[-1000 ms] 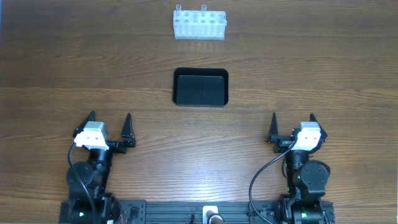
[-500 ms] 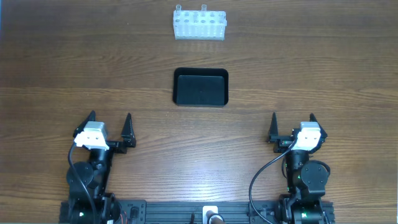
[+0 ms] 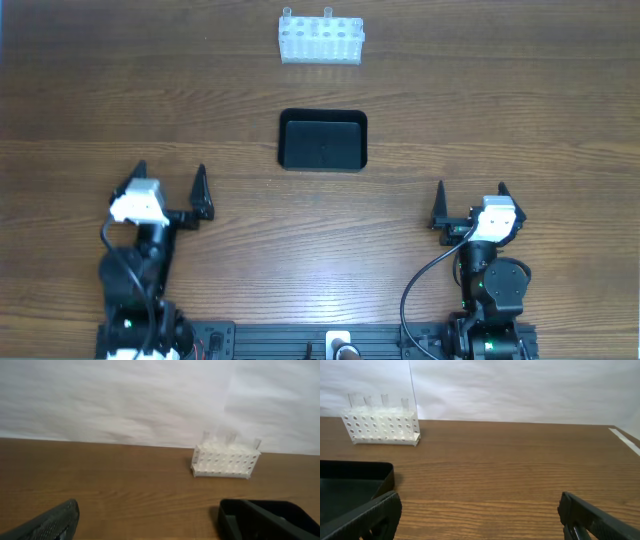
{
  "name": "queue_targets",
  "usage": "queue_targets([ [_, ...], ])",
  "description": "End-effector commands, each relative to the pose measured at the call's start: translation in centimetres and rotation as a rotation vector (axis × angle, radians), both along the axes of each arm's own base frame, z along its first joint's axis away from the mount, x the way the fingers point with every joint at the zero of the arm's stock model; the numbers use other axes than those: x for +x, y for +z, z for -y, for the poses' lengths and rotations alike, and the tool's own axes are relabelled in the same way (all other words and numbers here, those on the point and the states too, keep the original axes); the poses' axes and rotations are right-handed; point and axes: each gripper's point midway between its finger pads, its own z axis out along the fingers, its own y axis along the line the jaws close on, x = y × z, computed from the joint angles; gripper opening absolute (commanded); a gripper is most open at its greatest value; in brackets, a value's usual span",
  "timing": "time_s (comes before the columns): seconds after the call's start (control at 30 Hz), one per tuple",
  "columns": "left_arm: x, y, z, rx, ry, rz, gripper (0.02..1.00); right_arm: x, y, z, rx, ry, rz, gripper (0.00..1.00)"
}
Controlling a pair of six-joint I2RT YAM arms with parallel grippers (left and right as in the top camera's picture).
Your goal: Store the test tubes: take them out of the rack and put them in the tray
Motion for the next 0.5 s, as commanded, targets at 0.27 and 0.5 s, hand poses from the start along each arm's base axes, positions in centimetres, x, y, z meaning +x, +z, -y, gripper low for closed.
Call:
queue_targets([
  [0.27, 9.3, 6.4, 2.3, 0.009, -0.092, -0.107, 0.998, 0.0, -0.1, 0.0, -0.004, 0.001, 0.001, 0.991],
  [0.5, 15.9, 6.9, 6.0, 0.030, -0.135, -0.209, 0.998, 0.0, -0.1, 0.0, -0.004, 0.001, 0.001, 0.993],
])
